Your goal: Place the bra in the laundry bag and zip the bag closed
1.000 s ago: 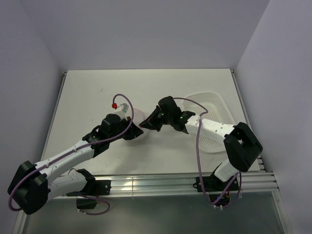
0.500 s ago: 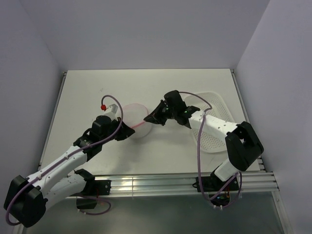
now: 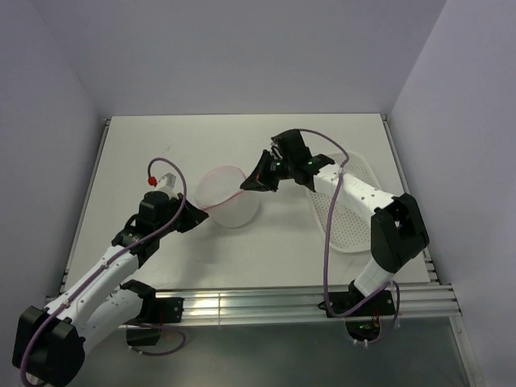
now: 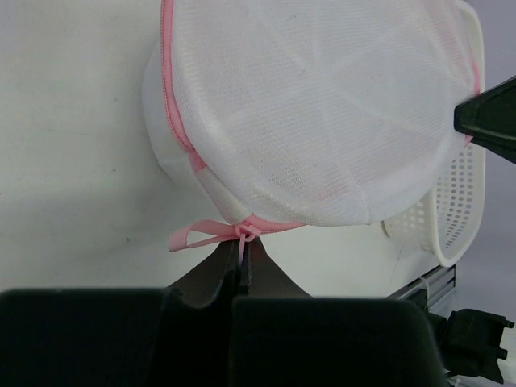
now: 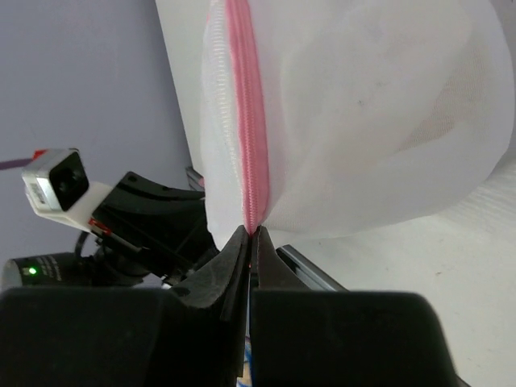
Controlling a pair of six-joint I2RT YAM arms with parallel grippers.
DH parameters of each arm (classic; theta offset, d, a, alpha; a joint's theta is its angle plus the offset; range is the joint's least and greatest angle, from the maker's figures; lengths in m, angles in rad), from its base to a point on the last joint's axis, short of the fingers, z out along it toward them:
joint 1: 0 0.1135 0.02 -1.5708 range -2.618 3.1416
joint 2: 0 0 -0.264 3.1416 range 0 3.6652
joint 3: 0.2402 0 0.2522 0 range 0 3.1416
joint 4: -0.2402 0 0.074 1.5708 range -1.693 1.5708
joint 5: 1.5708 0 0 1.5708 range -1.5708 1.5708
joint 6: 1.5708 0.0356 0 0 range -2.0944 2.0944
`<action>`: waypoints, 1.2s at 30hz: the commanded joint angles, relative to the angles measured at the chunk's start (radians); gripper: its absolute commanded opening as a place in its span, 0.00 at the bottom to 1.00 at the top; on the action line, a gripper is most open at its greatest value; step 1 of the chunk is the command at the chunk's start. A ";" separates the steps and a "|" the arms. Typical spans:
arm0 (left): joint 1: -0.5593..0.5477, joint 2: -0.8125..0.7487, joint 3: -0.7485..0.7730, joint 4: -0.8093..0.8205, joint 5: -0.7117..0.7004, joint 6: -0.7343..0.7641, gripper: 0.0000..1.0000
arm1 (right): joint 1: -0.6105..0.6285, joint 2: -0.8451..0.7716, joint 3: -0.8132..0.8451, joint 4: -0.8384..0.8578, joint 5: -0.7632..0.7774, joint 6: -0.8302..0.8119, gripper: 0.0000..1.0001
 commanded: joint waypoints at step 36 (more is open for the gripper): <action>0.174 0.002 0.010 -0.125 -0.097 -0.024 0.00 | -0.100 0.003 0.152 -0.211 -0.005 -0.330 0.00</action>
